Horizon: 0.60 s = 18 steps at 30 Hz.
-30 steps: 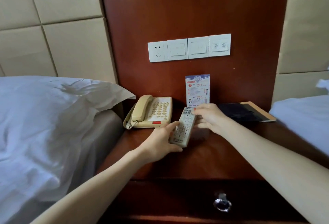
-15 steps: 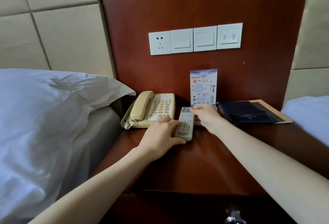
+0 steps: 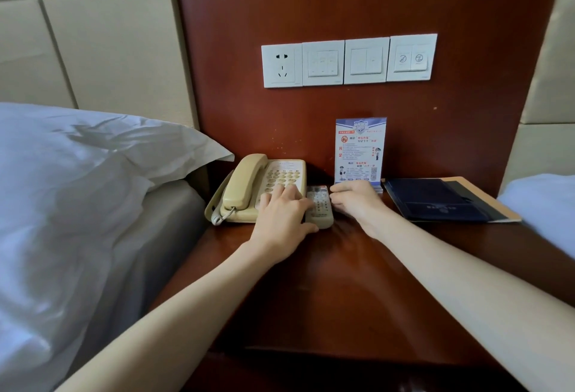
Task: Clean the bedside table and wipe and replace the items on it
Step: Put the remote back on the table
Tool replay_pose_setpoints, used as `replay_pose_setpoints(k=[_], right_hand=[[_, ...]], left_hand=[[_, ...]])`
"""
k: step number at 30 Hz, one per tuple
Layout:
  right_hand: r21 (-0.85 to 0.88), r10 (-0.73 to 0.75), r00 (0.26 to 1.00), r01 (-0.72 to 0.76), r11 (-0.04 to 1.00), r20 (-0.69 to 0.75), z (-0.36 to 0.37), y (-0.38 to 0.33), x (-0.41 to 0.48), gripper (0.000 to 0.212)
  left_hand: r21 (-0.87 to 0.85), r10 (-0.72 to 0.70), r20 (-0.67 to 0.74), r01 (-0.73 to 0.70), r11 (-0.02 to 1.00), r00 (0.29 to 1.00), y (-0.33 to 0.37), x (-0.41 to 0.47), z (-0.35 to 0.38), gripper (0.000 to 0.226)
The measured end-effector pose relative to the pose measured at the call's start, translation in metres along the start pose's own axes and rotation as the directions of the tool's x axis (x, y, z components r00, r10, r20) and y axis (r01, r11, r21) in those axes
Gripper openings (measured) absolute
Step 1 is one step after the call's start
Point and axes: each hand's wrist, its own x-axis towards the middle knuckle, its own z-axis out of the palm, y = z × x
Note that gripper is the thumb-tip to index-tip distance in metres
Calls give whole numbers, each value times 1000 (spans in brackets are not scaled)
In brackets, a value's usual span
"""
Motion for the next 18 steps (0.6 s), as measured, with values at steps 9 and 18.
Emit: replay_pose_setpoints(k=[9,18], right_hand=[[45,-18,1000,17,999,22,-9,0,-1,18],[119,-18,995,5,993,101,-27,-8,-21,17]], left_hand=[[-5,-78,-78,78,997,994,5,7,12,28],[-418,-236,-88,179,891,968,7,2,-3,22]])
